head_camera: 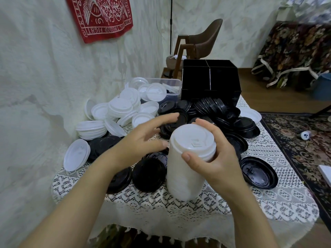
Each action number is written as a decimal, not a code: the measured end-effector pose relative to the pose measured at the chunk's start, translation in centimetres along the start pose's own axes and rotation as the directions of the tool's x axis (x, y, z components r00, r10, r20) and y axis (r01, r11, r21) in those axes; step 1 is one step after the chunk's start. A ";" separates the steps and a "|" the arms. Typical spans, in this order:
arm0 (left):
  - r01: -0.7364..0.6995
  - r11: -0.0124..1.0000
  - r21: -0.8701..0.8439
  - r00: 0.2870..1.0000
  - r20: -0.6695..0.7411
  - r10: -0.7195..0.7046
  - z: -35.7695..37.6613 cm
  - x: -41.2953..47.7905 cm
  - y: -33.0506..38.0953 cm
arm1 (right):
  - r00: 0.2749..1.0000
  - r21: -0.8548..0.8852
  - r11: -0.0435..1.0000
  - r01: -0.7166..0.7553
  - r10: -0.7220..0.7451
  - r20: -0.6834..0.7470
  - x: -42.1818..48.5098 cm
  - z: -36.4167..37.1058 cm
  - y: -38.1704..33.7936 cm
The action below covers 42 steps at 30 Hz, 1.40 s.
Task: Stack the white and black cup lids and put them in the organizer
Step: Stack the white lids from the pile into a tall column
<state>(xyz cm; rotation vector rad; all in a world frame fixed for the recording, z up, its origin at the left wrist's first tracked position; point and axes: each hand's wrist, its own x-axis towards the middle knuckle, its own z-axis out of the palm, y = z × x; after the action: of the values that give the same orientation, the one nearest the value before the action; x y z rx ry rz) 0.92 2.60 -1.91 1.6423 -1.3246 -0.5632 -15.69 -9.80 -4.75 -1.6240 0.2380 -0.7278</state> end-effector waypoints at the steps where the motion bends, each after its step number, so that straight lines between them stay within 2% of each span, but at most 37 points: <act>1: 0.047 0.996 0.080 0.995 -0.094 -0.039 -0.4 0.5 -0.9 | 1.000 -0.007 1.000 -0.002 0.002 -0.004 0.0 0.0 0.0; 2: 0.117 0.972 0.202 0.980 -0.183 -0.080 -0.8 1.0 -1.9 | 1.000 -0.010 1.000 -0.003 0.003 -0.007 0.0 0.0 0.0; 4: 0.254 0.853 0.457 0.952 -0.274 -0.137 -1.4 1.9 -3.8 | 1.000 -0.007 1.000 -0.006 0.006 -0.009 -0.1 0.1 0.0; 8: 0.286 0.521 0.804 0.958 -0.248 -0.142 -2.2 3.4 -7.4 | 1.000 -0.008 1.000 -0.001 0.001 -0.005 -0.1 0.1 0.0; 10: 0.261 0.355 0.898 0.965 -0.229 -0.129 -2.4 4.0 -8.3 | 1.000 -0.009 1.000 0.001 -0.001 -0.006 0.0 0.1 0.0; 13: 0.230 0.159 0.960 0.969 -0.211 -0.131 -2.2 4.5 -8.2 | 1.000 -0.015 1.000 0.002 -0.002 -0.004 0.0 0.1 0.0; 16: 0.209 0.068 0.975 0.973 -0.201 -0.117 -2.1 4.6 -8.2 | 1.000 -0.020 1.000 0.001 -0.001 -0.005 0.0 0.1 0.0; 20: 0.228 0.109 0.968 0.971 -0.217 -0.104 -2.4 4.5 -8.1 | 1.000 -0.022 1.000 0.000 0.000 -0.004 0.0 0.1 0.0; 23: 0.255 0.205 0.945 0.966 -0.240 -0.097 -2.6 4.3 -7.7 | 1.000 -0.016 1.000 0.000 0.000 -0.002 0.0 0.1 -0.1; 28: 0.305 0.496 0.813 0.937 -0.350 -0.002 -2.9 4.2 -7.2 | 1.000 -0.016 1.000 -0.001 0.001 -0.001 -0.1 0.1 -0.1; 32: 0.341 0.739 0.581 0.833 -0.551 0.049 -2.9 4.2 -6.2 | 1.000 -0.019 1.000 0.001 -0.001 -0.002 -0.1 0.1 -0.1; 34: 0.344 0.858 0.381 0.768 -0.640 -0.024 -2.7 4.4 -5.7 | 1.000 -0.027 1.000 0.007 -0.007 -0.006 -0.1 0.1 -0.1; 36: 0.339 0.927 0.161 0.732 -0.664 -0.152 -2.4 4.6 -5.6 | 1.000 -0.029 1.000 0.009 -0.009 -0.008 -0.1 0.1 -0.1; 39: 0.314 0.939 -0.141 0.724 -0.604 -0.333 -1.7 4.8 -5.7 | 1.000 -0.028 1.000 0.013 -0.013 -0.006 -0.1 0.1 0.0; 42: 0.331 0.905 -0.268 0.738 -0.524 -0.425 -1.3 4.6 -6.2 | 1.000 -0.032 0.999 0.015 -0.015 -0.005 -0.1 0.1 0.0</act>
<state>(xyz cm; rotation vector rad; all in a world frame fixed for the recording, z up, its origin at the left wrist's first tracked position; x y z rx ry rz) 6.54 -1.21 -5.81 1.7700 -0.4836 -0.3454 -15.70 -9.68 -4.74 -1.6555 0.2426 -0.7429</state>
